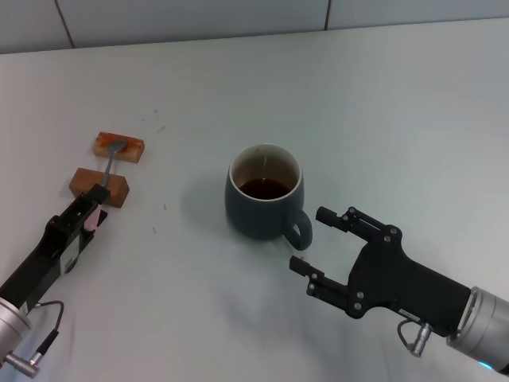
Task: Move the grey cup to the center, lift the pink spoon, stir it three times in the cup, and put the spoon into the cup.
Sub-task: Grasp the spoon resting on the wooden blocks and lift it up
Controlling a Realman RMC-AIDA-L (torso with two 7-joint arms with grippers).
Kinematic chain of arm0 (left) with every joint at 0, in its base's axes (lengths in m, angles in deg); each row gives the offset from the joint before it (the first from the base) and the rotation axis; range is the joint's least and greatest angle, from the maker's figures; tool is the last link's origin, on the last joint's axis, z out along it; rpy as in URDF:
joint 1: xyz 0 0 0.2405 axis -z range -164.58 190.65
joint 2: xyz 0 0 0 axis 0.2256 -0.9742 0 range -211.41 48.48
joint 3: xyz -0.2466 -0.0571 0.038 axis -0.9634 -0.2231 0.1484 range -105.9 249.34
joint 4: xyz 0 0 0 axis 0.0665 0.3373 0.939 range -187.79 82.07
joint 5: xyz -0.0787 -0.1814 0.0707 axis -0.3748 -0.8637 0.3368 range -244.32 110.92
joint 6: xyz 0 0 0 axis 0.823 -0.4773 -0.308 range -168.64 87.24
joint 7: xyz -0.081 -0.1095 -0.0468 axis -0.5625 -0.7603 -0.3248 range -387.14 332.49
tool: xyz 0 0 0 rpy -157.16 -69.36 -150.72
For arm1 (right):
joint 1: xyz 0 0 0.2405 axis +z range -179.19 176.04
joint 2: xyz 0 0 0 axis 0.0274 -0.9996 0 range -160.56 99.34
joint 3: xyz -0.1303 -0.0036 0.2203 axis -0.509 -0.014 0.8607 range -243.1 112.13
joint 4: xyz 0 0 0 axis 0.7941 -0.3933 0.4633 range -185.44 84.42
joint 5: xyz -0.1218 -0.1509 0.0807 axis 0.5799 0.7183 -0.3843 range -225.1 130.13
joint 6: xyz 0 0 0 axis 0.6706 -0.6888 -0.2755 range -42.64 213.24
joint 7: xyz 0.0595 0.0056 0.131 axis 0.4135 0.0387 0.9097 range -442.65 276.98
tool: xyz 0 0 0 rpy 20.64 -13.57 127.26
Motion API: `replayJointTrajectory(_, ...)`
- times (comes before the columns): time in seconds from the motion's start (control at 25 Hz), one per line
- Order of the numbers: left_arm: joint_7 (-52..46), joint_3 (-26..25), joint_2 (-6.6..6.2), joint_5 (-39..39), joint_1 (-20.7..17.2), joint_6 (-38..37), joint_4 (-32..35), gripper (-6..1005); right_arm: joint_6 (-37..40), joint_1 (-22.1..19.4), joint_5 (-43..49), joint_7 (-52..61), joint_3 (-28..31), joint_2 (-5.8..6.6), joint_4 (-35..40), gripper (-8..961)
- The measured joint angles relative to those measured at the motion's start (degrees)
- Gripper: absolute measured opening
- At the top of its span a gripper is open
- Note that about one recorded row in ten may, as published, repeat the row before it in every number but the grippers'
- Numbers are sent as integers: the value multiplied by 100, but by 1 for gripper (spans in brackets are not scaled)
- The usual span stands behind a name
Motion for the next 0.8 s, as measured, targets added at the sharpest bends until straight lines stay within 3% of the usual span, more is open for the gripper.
replayJointTrajectory(0.36,0,9,0,0,16,12,-64,587,33,-42,6,0,-23,0,0,714)
replayJointTrajectory(0.4,0,9,0,0,16,13,-65,527,37,-45,7,0,-25,0,0,714)
replayJointTrajectory(0.6,-9,7,0,0,-9,16,-68,464,40,-62,11,0,-37,0,0,714)
replayJointTrajectory(0.8,-36,7,0,0,-11,17,-68,458,50,-68,11,-1,-37,0,0,715)
